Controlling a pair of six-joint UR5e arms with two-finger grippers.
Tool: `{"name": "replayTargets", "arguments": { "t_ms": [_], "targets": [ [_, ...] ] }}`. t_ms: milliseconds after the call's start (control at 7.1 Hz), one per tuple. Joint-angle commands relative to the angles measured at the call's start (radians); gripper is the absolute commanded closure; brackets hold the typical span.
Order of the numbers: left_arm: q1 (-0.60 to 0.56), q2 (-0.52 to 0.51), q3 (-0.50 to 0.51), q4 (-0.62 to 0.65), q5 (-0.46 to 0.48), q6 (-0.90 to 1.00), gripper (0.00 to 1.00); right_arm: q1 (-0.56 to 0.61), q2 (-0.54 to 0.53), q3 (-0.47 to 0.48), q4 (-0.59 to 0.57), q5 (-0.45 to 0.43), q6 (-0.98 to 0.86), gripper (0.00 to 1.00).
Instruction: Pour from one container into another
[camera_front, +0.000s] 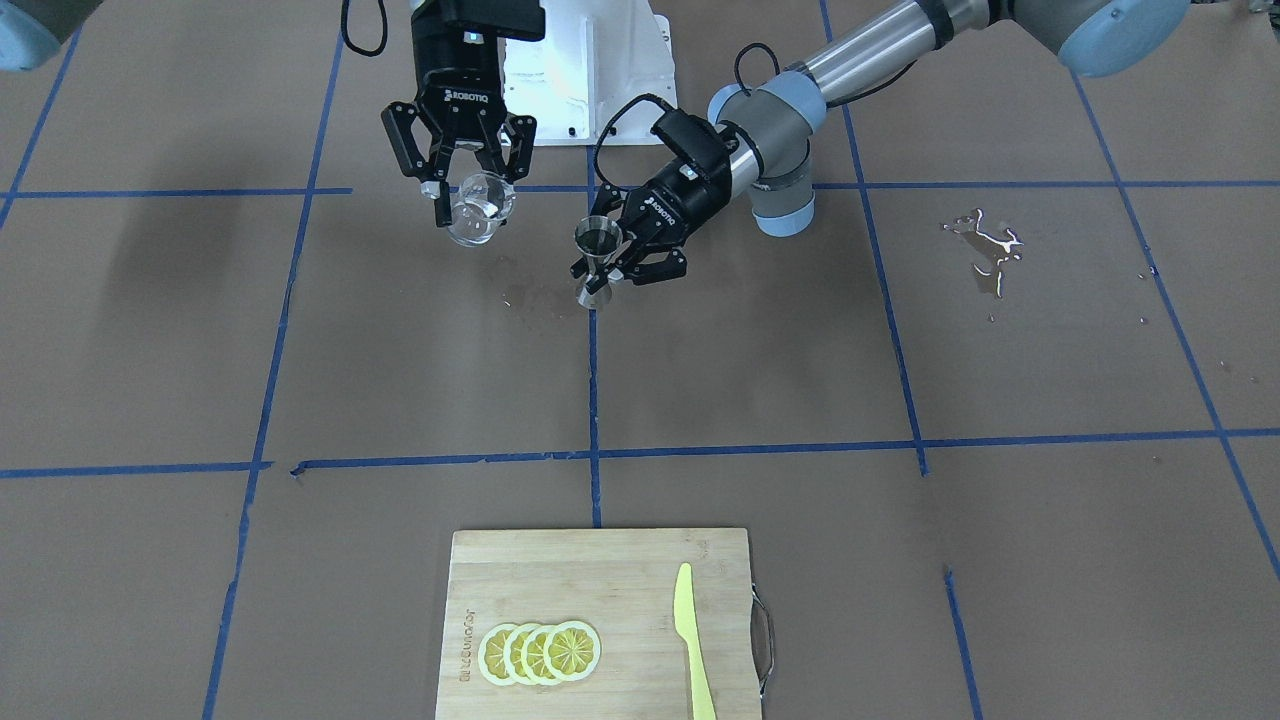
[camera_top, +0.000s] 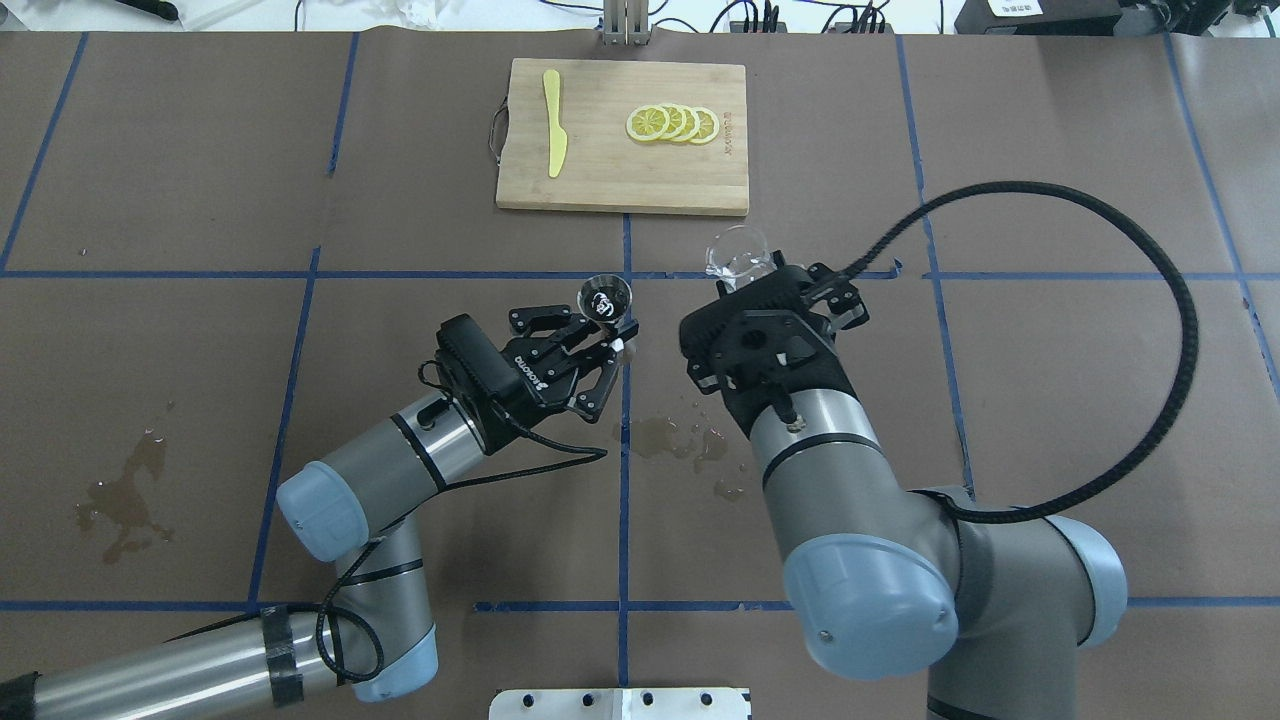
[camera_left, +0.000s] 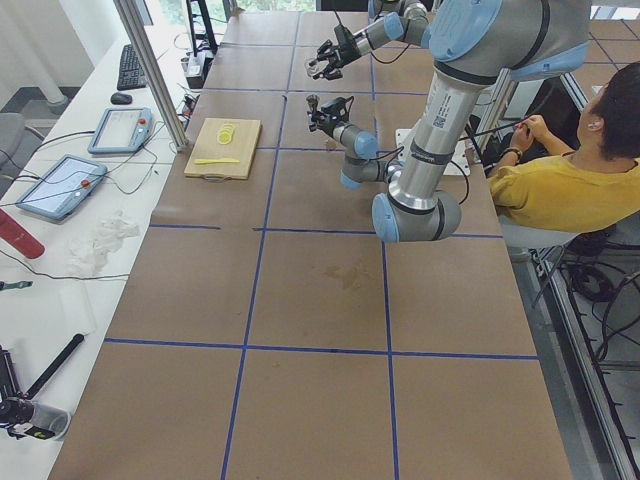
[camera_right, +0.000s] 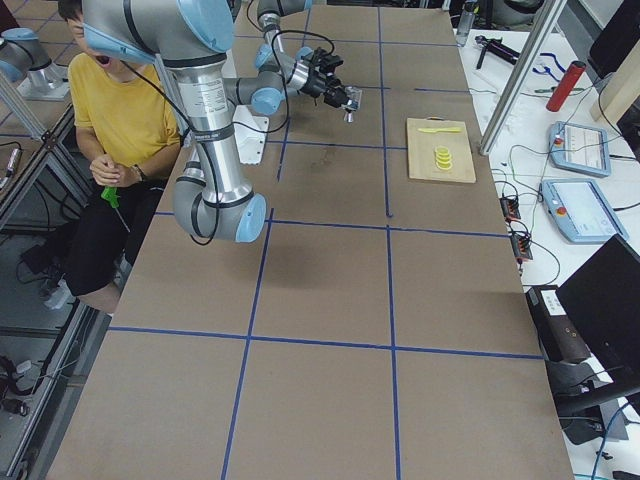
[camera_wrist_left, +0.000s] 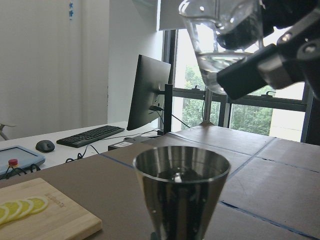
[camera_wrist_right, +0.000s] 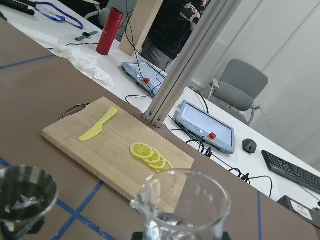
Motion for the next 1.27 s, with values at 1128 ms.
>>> {"name": "replayTargets", "arguments": {
  "t_ms": [1128],
  "targets": [
    [-0.024,0.329,-0.219,0.008,0.278,0.001,1.00,-0.071,-0.399,-0.373,0.511,-0.227,0.667,1.00]
  ]
}}
